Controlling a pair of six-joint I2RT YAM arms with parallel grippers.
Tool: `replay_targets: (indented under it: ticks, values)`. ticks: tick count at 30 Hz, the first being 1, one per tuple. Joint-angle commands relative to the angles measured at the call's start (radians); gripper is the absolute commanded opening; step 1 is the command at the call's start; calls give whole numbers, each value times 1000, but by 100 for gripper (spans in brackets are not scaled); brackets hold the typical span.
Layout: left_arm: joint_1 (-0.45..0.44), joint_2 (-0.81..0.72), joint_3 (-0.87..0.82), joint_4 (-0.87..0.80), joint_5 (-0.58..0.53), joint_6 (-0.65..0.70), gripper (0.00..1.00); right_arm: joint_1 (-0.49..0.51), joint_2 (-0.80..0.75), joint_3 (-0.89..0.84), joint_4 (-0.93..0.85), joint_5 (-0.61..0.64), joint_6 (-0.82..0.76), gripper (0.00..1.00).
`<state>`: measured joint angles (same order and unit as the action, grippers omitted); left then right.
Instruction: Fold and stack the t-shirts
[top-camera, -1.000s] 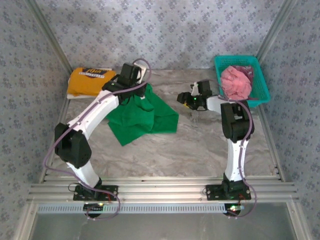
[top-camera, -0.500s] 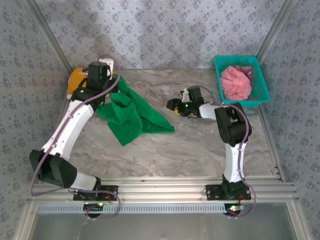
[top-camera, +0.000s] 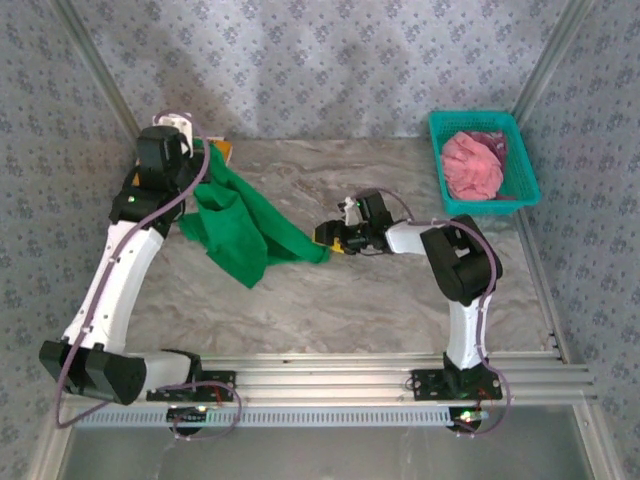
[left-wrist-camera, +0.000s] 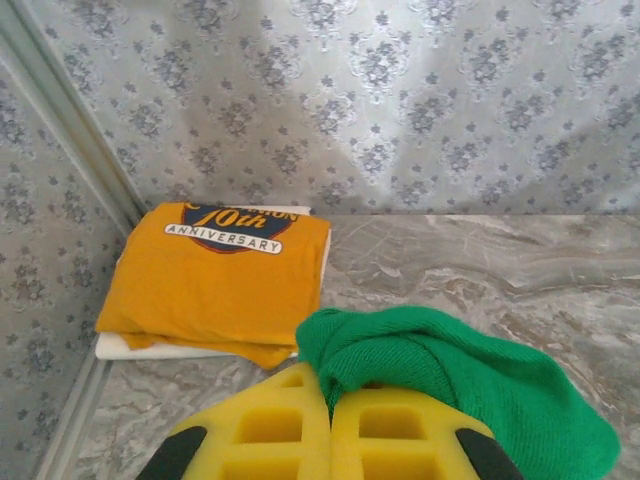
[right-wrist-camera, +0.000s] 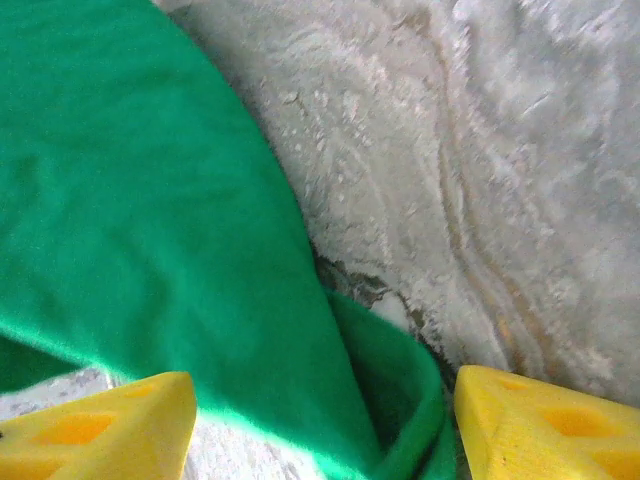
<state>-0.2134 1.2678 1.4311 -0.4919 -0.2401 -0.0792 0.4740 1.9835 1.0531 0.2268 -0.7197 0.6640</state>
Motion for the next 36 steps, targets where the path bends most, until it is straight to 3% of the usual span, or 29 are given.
replay_targets:
  ticks: [1, 3, 6, 9, 12, 14, 18, 21, 27, 30, 33, 36]
  values:
    - [12, 2, -4, 49, 0, -10, 0, 55, 72, -93, -175, -94, 66, 70]
    - [12, -1, -21, 65, 17, -21, 0, 71, 98, -68, -150, -92, 86, 64]
    - [12, -24, -55, 80, 31, -32, 0, 104, 159, 8, -141, -73, 120, 46]
    - [14, -58, -94, 82, 26, -29, 0, 89, 180, 42, -129, -45, 152, 14]
    - [32, -66, -118, 90, 77, -49, 0, 9, 110, 67, -146, -23, 133, 6]
    - [61, -32, -108, 131, 194, -92, 0, -61, 39, 165, -275, -5, 43, 0]
    - [64, 141, 49, 211, 412, -137, 0, -190, -65, 394, -473, 16, -81, 0]
    - [48, 332, 302, 213, 561, -155, 0, -296, -135, 528, -520, 42, -87, 0]
    - [-3, 753, 1347, -218, 599, -15, 0, -478, -173, 874, -594, 52, -76, 0]
    - [35, 882, 1698, -325, 654, -44, 0, -501, -221, 947, -593, 57, -97, 0]
    - [49, 857, 1687, -445, 662, 20, 0, -511, -298, 899, -582, 62, -122, 0]
    - [43, 818, 1562, -567, 728, 83, 0, -512, -403, 714, -556, 53, -165, 0]
